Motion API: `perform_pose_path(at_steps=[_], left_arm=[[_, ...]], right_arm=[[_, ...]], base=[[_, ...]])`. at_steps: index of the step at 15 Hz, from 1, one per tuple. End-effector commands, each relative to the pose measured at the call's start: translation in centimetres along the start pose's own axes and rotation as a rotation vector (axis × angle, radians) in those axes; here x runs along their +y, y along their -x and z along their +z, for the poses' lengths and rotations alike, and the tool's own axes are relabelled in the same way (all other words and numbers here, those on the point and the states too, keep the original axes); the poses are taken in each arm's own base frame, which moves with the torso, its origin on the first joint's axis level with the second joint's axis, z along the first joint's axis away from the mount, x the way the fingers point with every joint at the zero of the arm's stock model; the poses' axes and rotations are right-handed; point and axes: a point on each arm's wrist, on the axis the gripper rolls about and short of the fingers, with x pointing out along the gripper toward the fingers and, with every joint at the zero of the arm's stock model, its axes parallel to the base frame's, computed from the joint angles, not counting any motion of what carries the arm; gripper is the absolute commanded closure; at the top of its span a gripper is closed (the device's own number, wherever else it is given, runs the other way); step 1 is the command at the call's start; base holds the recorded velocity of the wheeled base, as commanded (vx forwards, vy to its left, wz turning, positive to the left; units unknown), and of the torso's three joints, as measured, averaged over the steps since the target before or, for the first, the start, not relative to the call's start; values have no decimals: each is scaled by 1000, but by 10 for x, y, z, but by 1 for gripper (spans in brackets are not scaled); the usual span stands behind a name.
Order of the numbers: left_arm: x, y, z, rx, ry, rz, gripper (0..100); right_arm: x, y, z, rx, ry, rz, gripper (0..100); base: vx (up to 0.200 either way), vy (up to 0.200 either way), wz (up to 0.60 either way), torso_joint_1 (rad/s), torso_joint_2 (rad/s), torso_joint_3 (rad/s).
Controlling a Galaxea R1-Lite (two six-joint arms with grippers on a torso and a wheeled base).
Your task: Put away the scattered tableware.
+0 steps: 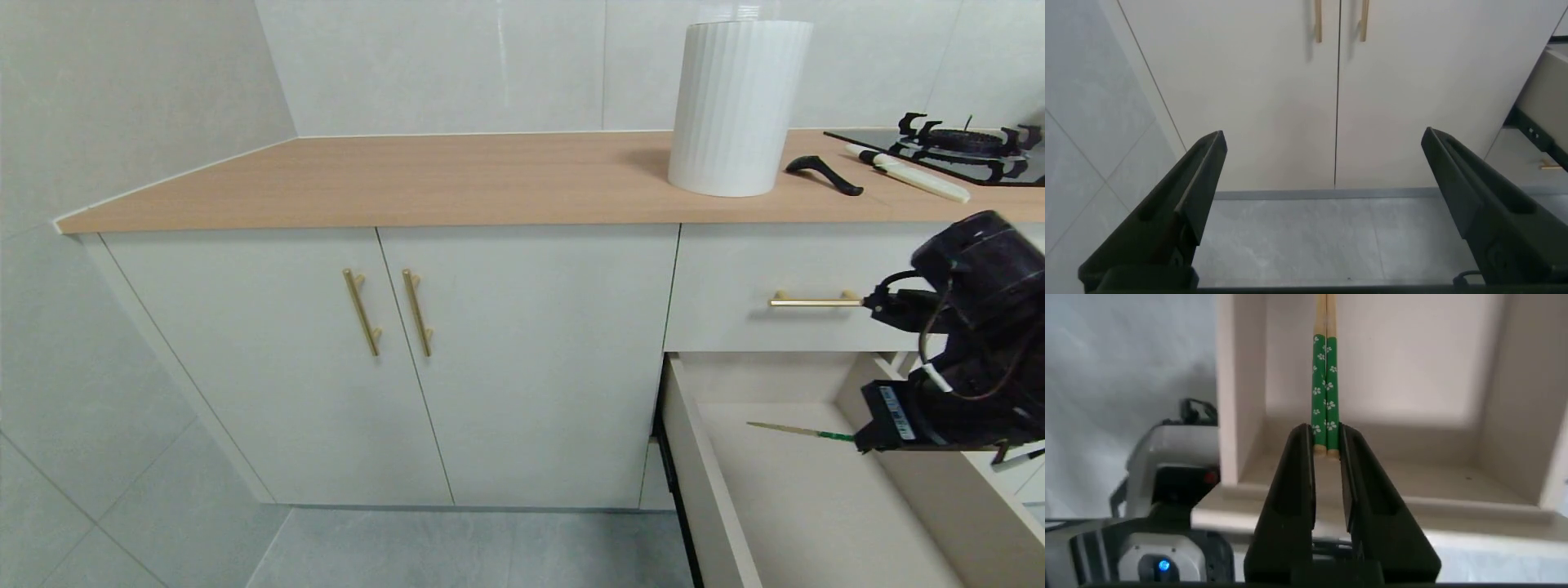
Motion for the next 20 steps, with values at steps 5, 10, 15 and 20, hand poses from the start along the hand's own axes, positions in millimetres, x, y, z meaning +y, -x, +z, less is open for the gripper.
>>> perform_pose_path(at_steps=[5,10,15,20], left_arm=[[0,0,0,1,0,0,0],[0,0,0,1,0,0,0],[0,0,0,-1,0,0,0],[0,0,0,1,0,0,0]], right_arm=[[9,-101,3,128,8,-39,100],[9,-134,-3,149,12,-55,100],[4,-180,-13,254,18,-142,100],[-4,-233,-26,242,9,-192,100]], base=[[0,0,0,0,0,0],[0,0,0,0,0,0],[0,0,0,0,0,0],[0,0,0,0,0,0]])
